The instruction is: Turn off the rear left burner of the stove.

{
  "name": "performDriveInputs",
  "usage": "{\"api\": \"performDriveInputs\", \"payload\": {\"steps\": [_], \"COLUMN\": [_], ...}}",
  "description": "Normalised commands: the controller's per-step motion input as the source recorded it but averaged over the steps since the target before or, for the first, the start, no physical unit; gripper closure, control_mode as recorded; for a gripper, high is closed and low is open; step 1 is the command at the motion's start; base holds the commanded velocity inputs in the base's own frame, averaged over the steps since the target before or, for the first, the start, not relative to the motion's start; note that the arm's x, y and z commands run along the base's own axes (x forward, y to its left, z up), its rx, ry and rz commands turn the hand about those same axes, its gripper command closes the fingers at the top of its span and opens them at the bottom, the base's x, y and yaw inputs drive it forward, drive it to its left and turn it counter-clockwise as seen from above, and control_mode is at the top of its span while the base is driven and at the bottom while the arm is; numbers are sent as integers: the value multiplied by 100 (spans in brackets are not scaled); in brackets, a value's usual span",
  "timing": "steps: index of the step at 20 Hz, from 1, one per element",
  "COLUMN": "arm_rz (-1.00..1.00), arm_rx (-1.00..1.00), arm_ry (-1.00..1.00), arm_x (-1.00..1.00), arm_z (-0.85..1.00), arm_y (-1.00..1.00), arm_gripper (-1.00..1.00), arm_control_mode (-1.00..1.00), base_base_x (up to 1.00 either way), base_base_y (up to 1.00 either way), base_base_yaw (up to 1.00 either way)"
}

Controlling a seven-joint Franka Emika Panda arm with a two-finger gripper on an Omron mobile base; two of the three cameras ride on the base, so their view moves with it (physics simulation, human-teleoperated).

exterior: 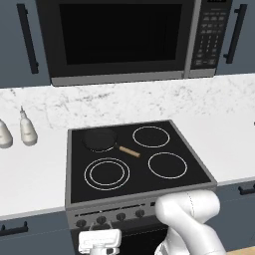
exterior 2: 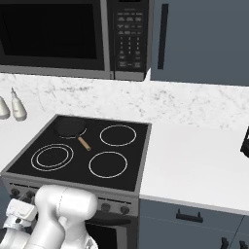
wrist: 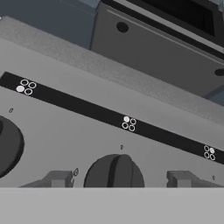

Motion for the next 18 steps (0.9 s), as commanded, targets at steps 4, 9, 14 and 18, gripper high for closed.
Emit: {"api": "performDriveInputs", "payload": {"steps": [4, 9, 14, 18], "arm_rz": [0, 0, 0, 0], "arm_rx": [0, 0, 0, 0], "arm_ry": [0, 0, 0, 0], "arm_x": [14, 12, 14, 20], "arm_z": [0, 0, 0, 1], "arm_y": [0, -7, -22, -22], "arm_gripper": [-100, -100, -100, -100], "arm_control_mode": [-100, -100, -100, -100], "base_base_x": [0, 0, 0, 0], "base_base_y": [0, 0, 0, 0], "base_base_yaw": [0, 0, 0, 0]}}
